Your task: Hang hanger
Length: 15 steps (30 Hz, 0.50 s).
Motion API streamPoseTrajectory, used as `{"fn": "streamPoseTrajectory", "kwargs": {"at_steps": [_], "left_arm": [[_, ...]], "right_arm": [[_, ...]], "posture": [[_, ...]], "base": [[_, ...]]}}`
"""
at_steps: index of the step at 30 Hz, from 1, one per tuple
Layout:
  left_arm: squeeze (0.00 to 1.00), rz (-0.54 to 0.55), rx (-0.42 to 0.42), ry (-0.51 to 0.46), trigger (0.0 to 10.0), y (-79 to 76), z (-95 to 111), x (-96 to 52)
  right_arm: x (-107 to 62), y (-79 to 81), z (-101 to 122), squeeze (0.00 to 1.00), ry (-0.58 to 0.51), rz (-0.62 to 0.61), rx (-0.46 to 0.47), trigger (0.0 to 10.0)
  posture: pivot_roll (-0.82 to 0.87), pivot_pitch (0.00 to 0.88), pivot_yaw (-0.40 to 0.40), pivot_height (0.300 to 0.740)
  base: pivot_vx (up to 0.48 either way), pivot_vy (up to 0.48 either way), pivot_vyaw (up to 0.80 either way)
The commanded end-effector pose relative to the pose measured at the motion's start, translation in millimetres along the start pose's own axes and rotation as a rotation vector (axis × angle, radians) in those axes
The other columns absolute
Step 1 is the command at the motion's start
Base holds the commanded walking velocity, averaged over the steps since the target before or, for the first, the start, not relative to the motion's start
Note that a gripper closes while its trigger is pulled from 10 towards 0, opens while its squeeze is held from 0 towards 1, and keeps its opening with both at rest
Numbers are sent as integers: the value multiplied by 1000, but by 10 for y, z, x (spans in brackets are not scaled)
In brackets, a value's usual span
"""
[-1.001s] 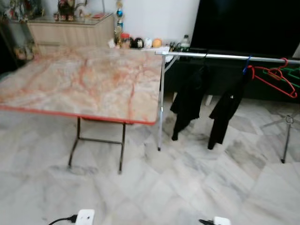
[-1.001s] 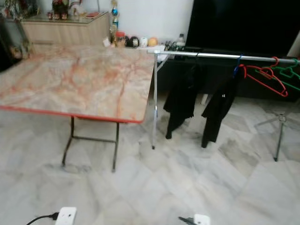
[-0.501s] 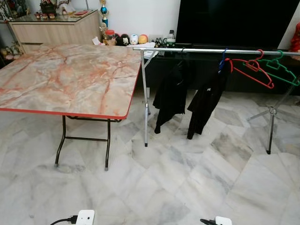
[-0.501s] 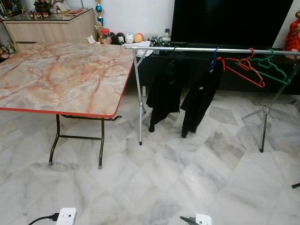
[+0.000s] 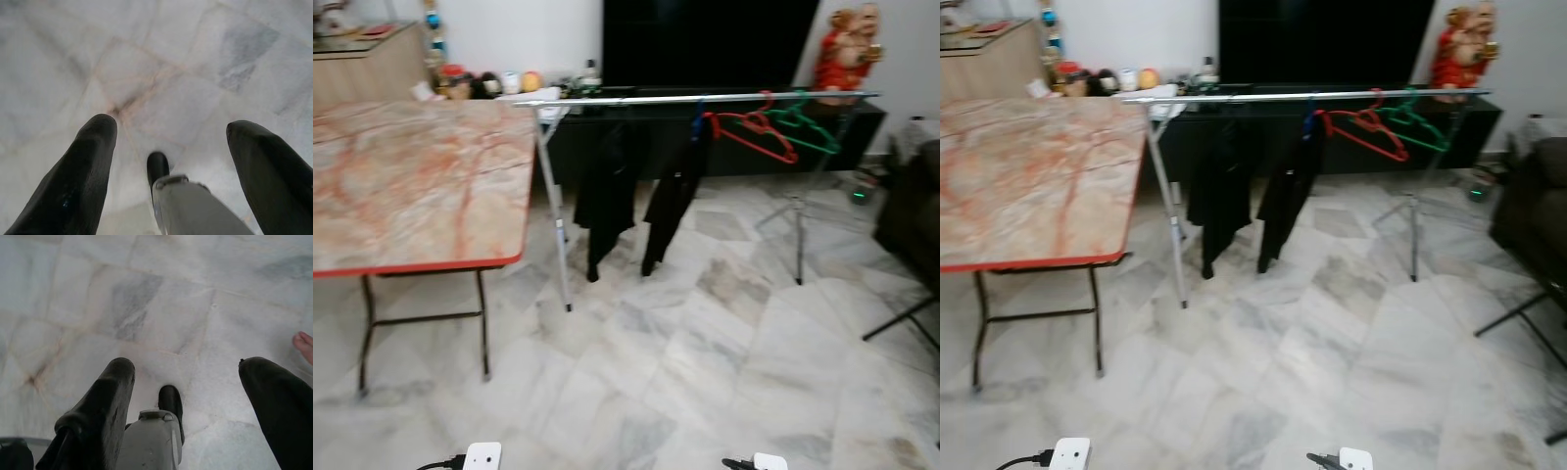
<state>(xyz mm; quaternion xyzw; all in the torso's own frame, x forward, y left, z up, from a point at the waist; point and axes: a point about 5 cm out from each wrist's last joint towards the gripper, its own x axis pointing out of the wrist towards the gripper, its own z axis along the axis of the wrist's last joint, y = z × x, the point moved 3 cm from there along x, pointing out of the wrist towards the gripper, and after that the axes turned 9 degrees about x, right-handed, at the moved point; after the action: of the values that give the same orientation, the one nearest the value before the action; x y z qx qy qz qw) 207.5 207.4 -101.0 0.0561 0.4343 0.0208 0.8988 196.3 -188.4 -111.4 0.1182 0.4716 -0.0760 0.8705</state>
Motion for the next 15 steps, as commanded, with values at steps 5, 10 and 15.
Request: {"fn": "streamPoseTrajectory", "kwargs": {"at_steps": [5, 10, 15], "left_arm": [[0, -4, 7, 3, 10000, -12, -5, 0], [0, -5, 8, 4, 10000, -11, -11, -1], [0, -6, 9, 3, 10000, -13, -11, -1]], "right_arm": [[1, 1, 1, 0, 5, 0, 3, 10000], [1, 3, 2, 0, 3, -1, 1, 10000], [1, 3, 11, 0, -6, -1, 4, 10000]], "posture": [[111, 15, -6, 740], [112, 15, -4, 740], [112, 15, -4, 740]], "base": [[285, 0, -768], [295, 0, -760], [297, 0, -94]]}}
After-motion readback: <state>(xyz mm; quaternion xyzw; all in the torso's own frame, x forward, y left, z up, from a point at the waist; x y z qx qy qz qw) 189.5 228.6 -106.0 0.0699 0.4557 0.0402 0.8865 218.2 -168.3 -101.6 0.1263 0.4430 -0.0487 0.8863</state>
